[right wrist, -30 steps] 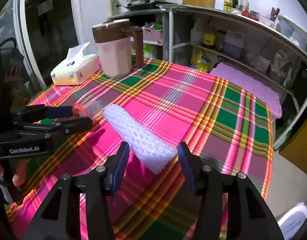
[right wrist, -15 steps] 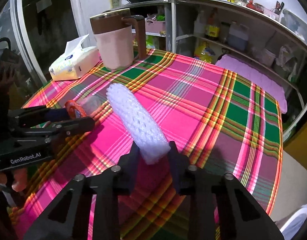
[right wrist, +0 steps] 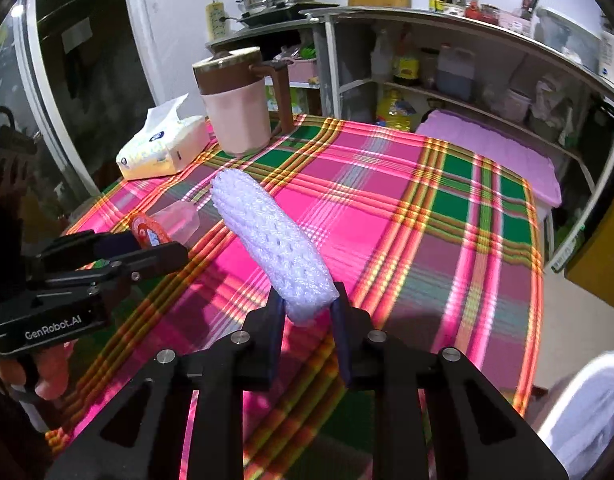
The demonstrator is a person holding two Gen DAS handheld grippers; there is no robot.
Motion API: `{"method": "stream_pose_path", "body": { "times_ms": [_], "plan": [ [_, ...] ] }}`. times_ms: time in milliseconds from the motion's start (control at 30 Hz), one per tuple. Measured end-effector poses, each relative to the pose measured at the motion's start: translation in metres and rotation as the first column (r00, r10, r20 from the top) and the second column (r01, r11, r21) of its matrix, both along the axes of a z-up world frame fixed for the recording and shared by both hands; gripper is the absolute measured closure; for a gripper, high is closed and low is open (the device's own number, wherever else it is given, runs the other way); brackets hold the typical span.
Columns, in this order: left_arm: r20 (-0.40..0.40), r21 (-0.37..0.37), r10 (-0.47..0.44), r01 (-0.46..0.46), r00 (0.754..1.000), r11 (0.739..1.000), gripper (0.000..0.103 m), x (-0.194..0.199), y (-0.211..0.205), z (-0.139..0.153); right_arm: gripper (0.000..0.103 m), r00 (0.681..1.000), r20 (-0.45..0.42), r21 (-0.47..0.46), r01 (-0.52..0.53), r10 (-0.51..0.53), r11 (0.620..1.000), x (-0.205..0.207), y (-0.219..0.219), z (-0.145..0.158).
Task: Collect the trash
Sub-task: 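Carry the foam sleeve and red lid over the bin and open both tools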
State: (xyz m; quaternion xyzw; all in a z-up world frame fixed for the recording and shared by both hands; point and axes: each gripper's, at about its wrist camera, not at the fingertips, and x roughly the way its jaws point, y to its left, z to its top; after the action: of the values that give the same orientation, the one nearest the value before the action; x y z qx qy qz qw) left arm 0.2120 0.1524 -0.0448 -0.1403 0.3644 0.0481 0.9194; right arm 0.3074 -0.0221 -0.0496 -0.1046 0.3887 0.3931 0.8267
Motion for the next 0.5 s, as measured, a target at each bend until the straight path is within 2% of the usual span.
{"method": "stream_pose_path", "body": {
  "times_ms": [500],
  "plan": [
    [0.062,-0.001,-0.08,0.081,0.995,0.997,0.06,-0.055,-0.057,0.031,0.08,0.996,0.008,0.054,0.092,-0.093,0.994,-0.059,-0.064,0.021]
  ]
}}
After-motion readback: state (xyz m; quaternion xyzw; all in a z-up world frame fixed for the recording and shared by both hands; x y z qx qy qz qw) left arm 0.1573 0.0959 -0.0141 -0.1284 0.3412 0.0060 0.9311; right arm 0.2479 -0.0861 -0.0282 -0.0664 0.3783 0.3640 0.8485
